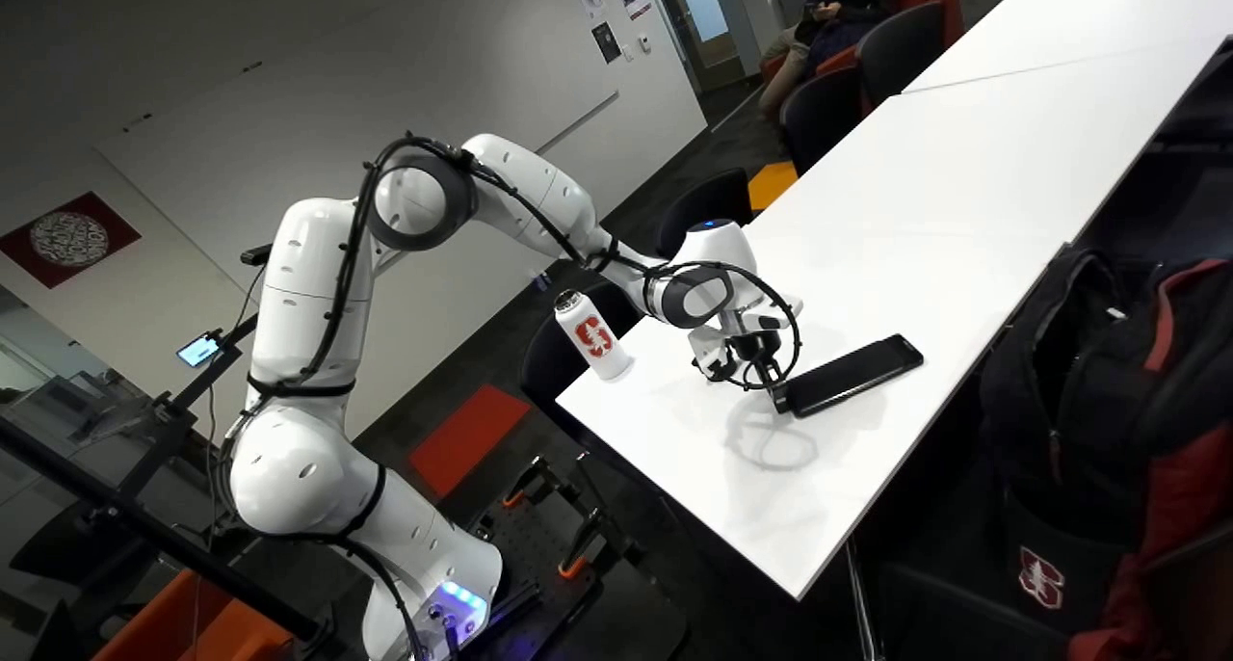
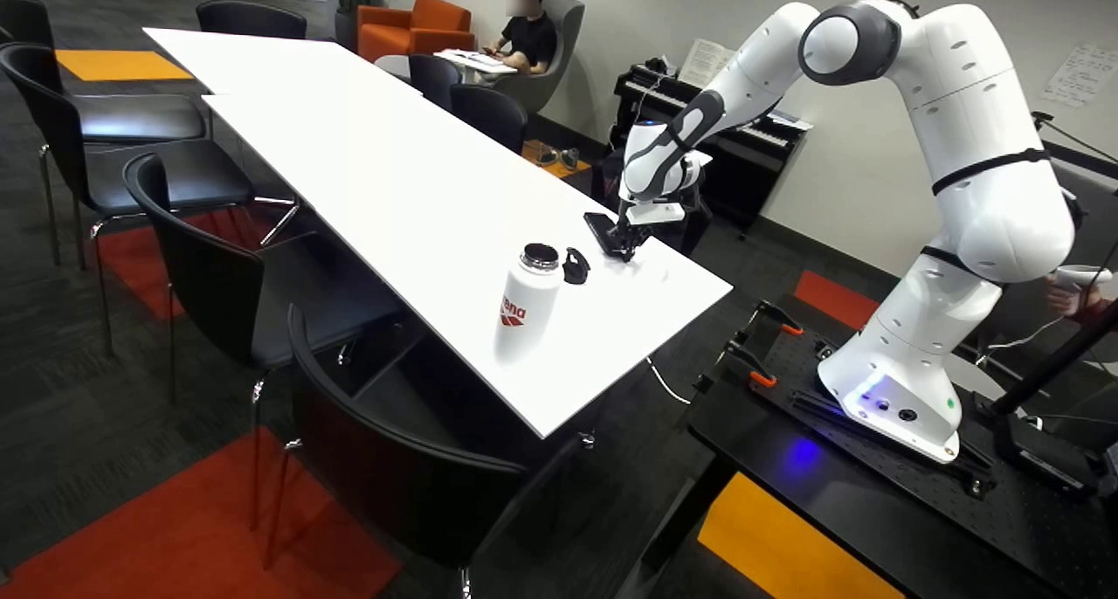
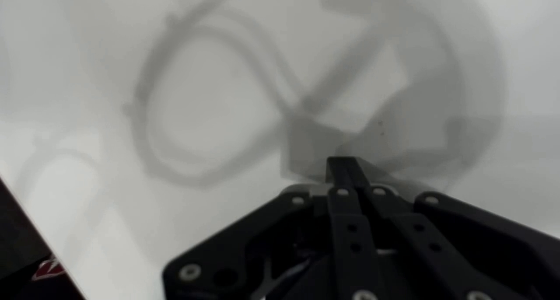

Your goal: Slide the black lid over the phone

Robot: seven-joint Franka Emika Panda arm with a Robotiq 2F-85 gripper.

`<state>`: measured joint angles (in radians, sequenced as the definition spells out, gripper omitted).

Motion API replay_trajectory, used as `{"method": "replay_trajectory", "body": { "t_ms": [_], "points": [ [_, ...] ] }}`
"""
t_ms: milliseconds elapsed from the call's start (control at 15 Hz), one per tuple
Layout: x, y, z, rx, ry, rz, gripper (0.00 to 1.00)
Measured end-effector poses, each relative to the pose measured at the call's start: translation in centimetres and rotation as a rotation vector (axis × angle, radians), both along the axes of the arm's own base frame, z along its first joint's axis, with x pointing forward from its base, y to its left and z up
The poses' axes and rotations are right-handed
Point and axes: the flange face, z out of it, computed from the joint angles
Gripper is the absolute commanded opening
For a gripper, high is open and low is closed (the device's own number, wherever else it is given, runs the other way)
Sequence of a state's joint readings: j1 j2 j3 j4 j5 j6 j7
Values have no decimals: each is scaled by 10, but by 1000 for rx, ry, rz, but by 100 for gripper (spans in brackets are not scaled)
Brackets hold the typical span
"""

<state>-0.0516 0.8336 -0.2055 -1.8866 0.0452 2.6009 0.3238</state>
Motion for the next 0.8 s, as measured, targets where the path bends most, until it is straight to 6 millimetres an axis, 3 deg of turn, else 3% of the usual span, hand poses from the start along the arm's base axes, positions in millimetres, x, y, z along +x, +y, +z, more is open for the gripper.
{"method": "replay_trajectory", "body": {
  "t_ms": [800],
  "points": [
    [28, -27, 18, -55, -71, -73, 0]
  ]
}}
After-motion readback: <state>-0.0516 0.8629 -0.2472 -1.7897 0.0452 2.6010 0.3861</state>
